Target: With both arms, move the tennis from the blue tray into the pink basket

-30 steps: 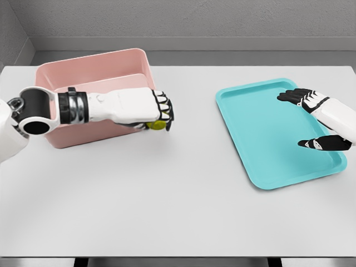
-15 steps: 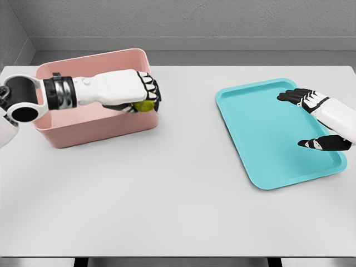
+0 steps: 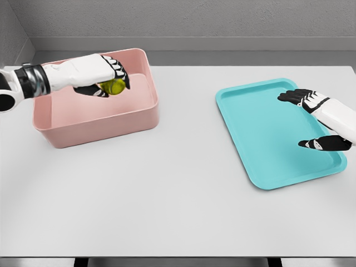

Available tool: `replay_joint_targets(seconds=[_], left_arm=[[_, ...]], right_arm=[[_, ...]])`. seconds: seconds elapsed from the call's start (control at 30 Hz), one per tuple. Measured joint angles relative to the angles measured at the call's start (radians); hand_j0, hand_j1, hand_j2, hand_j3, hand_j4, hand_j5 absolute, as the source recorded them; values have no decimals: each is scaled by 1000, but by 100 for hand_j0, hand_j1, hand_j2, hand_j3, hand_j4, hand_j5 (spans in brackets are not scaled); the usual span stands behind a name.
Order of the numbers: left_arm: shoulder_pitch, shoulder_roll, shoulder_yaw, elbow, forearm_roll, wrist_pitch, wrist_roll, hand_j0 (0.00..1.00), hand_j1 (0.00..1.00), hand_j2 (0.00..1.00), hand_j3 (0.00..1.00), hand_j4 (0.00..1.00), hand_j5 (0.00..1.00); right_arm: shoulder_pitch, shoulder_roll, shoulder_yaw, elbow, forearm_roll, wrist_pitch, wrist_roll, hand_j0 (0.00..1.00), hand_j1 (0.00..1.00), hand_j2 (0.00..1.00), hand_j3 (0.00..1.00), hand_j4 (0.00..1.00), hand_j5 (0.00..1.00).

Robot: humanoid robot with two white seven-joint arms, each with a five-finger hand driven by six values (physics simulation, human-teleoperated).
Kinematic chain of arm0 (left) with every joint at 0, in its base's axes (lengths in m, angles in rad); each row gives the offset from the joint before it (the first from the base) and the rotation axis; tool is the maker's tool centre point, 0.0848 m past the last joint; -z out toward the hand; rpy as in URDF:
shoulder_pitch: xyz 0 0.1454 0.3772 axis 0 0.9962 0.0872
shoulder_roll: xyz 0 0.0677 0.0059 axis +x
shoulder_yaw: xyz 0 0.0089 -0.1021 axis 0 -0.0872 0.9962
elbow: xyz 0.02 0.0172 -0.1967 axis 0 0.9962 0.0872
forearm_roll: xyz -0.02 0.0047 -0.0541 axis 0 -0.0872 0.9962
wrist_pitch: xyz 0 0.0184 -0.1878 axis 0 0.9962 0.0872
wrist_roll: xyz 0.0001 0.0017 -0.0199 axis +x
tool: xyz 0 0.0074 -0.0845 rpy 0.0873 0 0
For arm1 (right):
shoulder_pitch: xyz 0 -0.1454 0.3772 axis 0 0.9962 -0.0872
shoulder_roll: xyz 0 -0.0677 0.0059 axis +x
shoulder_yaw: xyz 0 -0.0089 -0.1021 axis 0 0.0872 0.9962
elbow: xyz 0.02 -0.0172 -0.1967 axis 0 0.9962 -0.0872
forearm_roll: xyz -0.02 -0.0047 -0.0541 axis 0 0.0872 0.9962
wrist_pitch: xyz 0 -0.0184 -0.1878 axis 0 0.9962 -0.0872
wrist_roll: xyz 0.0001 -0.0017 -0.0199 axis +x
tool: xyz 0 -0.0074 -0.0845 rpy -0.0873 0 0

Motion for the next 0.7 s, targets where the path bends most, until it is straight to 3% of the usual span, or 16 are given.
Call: replay_joint_targets(seconds=[0.03,0.33,0.7], left_arm=[[0,3,1,9,9,0,1,100,100,100,100,100,100],[9,40,20,25,57,1,6,100,100,100,100,100,100],[69,231,40,27,143,1,6,100,100,100,100,100,100]], right_arm=[[0,0,0,0,0,0,0,100,100,100,100,100,100],[0,0,0,0,-1,0,0,100,100,100,100,100,100],[0,0,0,0,-1,0,0,100,100,100,100,100,100]])
